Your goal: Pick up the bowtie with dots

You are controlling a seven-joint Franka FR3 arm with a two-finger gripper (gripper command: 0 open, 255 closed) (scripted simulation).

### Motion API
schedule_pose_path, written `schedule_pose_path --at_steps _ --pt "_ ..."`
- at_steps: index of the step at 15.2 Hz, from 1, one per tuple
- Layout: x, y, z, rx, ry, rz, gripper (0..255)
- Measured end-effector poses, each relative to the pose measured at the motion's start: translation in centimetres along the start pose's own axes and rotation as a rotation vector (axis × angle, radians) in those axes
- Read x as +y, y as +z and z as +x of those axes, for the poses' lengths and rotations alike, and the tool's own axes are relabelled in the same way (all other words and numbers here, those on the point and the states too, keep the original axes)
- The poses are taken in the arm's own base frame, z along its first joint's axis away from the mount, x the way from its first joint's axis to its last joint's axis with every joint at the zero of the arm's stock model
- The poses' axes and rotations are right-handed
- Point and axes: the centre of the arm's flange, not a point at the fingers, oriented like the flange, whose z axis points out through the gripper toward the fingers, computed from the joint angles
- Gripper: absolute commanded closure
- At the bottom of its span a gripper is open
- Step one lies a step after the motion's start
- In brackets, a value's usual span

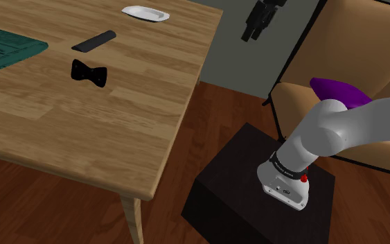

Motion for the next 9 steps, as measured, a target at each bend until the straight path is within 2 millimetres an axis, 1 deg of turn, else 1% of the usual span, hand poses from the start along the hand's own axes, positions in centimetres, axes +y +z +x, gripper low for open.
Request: schedule_pose_path --at_steps 1,3,5,7,9 --pt "0.0 0.0 0.0 0.000 0.000 0.000 0" --pt "-1.4 0.5 0.6 -0.003 -0.004 -0.003 0" --pt "-3.5 0.9 2.0 -0.007 -0.010 -0.008 0" --pt "-5.8 1.8 3.4 -0.012 -0.017 -0.012 0" --pt "-7.9 2.0 4.6 -0.016 -0.023 -0.017 0"
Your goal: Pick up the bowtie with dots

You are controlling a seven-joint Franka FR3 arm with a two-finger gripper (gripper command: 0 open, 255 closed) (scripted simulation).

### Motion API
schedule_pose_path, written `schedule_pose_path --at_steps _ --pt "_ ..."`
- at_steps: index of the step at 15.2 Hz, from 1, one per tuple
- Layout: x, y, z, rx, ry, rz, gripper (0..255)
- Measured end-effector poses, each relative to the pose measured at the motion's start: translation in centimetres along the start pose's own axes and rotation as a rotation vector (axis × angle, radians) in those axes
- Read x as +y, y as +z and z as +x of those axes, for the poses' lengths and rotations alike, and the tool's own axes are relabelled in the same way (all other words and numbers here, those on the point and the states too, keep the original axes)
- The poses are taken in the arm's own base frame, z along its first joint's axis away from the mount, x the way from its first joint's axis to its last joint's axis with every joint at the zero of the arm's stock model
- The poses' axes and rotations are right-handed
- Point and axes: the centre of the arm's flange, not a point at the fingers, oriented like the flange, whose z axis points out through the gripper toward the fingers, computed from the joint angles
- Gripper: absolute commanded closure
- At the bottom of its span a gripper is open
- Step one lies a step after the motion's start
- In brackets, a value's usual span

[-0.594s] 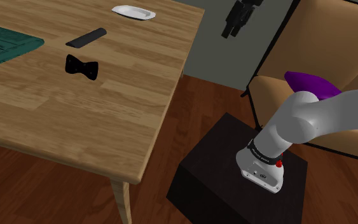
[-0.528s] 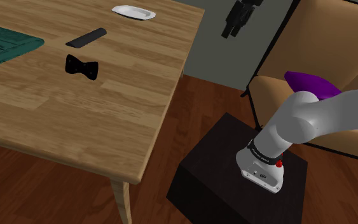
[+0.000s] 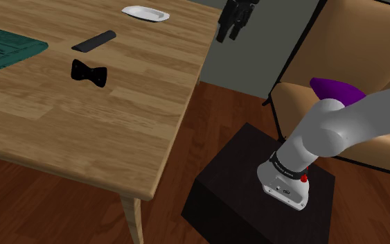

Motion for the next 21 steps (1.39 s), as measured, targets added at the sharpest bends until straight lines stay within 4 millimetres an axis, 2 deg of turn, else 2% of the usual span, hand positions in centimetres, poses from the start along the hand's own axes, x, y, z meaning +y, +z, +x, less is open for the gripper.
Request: schedule_pose_path --at_steps 5,11,14,21 --pt "-5.9 1.7 3.5 -0.012 -0.016 -0.012 0" --pt "-13.0 3.8 6.4 -0.025 -0.036 -0.028 0" --pt "-16.4 4.4 8.4 -0.033 -0.047 -0.035 0" --pt "-24.8 7.3 12.4 -0.049 -0.070 -0.051 0"
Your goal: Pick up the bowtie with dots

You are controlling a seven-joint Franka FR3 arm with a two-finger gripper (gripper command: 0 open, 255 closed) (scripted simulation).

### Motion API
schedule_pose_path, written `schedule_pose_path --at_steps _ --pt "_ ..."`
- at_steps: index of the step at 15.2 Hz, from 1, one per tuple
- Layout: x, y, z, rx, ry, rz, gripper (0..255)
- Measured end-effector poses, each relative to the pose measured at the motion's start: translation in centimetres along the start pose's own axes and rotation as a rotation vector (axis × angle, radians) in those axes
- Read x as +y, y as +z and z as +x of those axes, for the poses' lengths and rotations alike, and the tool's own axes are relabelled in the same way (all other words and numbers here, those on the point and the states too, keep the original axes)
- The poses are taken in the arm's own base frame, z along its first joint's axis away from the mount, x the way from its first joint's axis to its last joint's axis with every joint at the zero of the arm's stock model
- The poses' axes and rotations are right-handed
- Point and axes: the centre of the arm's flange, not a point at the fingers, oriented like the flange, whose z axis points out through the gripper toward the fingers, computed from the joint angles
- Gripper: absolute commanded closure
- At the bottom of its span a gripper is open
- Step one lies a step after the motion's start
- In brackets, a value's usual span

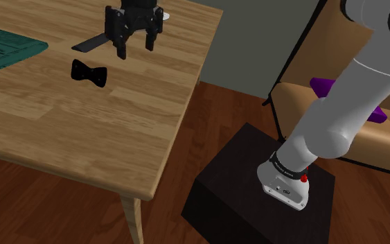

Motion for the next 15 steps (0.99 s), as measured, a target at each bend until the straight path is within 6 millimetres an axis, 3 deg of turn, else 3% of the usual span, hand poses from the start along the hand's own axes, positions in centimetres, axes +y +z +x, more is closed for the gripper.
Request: schedule_pose_path --at_steps 8,15 --pt "-9.1 2.2 4.9 -0.017 -0.024 -0.017 0" --pt "-9.7 5.6 4.9 -0.019 -0.024 -0.019 0"
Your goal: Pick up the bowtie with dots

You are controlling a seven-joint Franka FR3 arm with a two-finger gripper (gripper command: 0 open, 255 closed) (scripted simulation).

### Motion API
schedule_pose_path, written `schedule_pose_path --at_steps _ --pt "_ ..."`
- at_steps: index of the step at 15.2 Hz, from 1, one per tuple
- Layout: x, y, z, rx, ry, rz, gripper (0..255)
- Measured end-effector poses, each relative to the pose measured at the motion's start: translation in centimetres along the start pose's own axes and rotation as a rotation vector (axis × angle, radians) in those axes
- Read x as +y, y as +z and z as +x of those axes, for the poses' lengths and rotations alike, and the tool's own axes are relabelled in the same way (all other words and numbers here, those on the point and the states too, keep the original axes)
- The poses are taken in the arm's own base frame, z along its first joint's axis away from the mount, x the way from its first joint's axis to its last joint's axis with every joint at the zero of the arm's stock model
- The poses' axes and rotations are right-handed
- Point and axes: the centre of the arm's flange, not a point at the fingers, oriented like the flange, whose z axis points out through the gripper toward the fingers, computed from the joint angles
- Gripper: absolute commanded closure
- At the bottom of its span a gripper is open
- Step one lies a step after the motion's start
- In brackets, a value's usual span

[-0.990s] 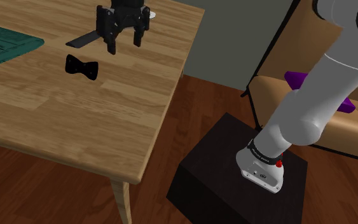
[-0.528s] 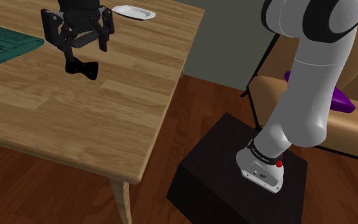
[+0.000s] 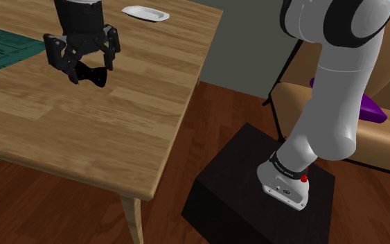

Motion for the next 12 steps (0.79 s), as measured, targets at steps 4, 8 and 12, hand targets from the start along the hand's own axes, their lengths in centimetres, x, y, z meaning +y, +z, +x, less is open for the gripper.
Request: schedule_pose_path --at_steps 4,8,12 --pt "-0.04 0.63 -0.03 0.001 0.000 0.001 255" --pt "-0.04 0.64 -0.04 0.001 0.000 0.001 255" --pt "-0.05 0.64 -0.03 0.001 0.000 0.001 255"
